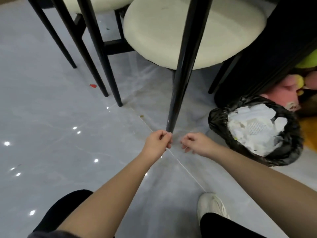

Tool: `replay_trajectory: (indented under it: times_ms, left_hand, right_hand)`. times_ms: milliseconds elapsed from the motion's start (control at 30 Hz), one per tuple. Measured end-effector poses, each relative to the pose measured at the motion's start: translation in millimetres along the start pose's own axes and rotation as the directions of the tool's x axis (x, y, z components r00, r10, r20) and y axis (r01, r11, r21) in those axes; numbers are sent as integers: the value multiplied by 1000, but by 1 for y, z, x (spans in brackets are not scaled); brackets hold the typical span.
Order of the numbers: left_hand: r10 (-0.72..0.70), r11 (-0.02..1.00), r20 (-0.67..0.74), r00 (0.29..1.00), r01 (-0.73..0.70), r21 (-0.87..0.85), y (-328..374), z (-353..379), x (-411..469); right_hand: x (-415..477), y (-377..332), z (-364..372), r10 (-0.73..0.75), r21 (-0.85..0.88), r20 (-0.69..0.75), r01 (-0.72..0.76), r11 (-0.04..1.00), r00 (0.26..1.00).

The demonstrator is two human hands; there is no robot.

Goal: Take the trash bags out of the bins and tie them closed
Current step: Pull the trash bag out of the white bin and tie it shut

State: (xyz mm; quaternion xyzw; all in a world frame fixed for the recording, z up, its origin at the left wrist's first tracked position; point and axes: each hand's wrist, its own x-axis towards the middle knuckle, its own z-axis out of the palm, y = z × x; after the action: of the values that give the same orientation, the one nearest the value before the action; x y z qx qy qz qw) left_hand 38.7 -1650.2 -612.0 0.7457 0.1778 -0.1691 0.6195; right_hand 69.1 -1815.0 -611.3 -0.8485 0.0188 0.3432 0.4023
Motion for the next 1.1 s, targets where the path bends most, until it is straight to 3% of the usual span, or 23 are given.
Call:
replay_trajectory:
  times_ms: [133, 333, 433, 600, 800, 1100]
  left_hand:
    - [-15, 1000, -7, 1000, 15, -18, 5, 28, 13]
    - [-23, 999, 77, 997, 25, -29, 21, 76, 39]
    - [4, 1000, 197, 980, -5, 4, 47, 105, 55]
    - [-127, 992, 354, 927, 122, 36, 69, 147, 70]
    - [-168, 962, 310, 936, 224, -158, 63, 143, 70]
    - [-121, 956, 182, 976, 164, -243, 46, 93, 72]
  right_hand:
    - [-13, 35, -18, 79, 265, -63, -60, 962, 995]
    - [-21, 74, -28, 194, 667, -118, -68, 742, 974]
    - [-20, 82, -27, 222, 710, -102, -85, 699, 970]
    - [-21, 90, -23, 253, 746, -80, -111, 657, 964]
    - [-25, 89, -24, 243, 779, -26, -133, 613, 970]
    - [-34, 118, -27, 281, 783, 140, -280, 556, 949]
